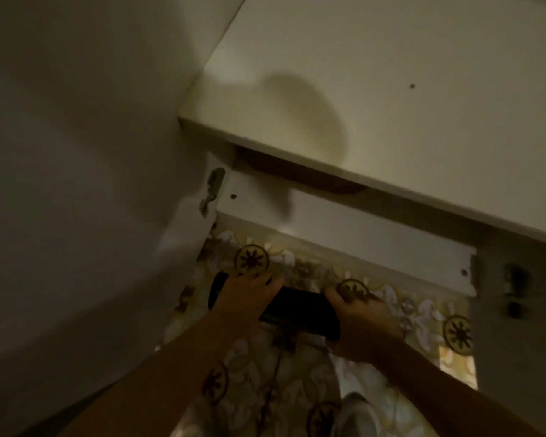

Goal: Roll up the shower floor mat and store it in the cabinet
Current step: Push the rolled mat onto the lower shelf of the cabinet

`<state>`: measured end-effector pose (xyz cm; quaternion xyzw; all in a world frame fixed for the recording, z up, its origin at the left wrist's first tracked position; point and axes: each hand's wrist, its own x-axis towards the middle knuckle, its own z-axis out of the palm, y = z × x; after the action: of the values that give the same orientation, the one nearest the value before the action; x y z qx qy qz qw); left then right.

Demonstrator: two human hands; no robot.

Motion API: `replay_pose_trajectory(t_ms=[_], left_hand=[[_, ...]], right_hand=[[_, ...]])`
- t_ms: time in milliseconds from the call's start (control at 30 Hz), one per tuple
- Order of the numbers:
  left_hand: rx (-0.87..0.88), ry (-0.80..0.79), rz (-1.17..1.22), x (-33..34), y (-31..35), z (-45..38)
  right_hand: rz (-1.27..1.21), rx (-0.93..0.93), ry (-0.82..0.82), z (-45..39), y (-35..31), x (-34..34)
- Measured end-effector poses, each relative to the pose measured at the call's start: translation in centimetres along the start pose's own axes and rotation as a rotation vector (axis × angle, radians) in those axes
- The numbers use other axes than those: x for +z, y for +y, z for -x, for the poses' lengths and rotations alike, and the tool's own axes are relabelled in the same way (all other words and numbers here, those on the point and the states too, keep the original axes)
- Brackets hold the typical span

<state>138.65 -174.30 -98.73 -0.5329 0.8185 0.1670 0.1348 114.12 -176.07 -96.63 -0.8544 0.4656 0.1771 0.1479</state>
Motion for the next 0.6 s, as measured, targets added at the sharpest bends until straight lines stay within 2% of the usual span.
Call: replay_pose_trajectory(t_ms=[67,133,200,300,467,600], left_hand=[[0.057,0.107,-0.053,1.9,-1.7,-2.8],[0.088,0.127,-0.001,3.0,-4.0,-5.5],[0.053,0.119,0.077,2.3,-5.9,-8.1],[0.041,0.247,0.034,-0.5,-7.9,-11.1],[0.045,0.276,-0.028,-3.9,-9.5,-14.1],[-0.011,0.275,-0.184,-5.2,-10.1,-15.2]], right_hand=[[0.022,-0.026,0.0,-3.4,1.5,1.7],[0.006,-0.035,0.023,-6.4,2.8,2.7],[-0.026,-0.031,0.09,-9.2,3.9,2.7],[-0.071,-0.024,0.197,-12.4,5.6,1.2],[-0.024,0.009,0.255,-15.8,7.7,-1.9],[-0.004,0.063,0.259,-17.8,6.9,-2.8]])
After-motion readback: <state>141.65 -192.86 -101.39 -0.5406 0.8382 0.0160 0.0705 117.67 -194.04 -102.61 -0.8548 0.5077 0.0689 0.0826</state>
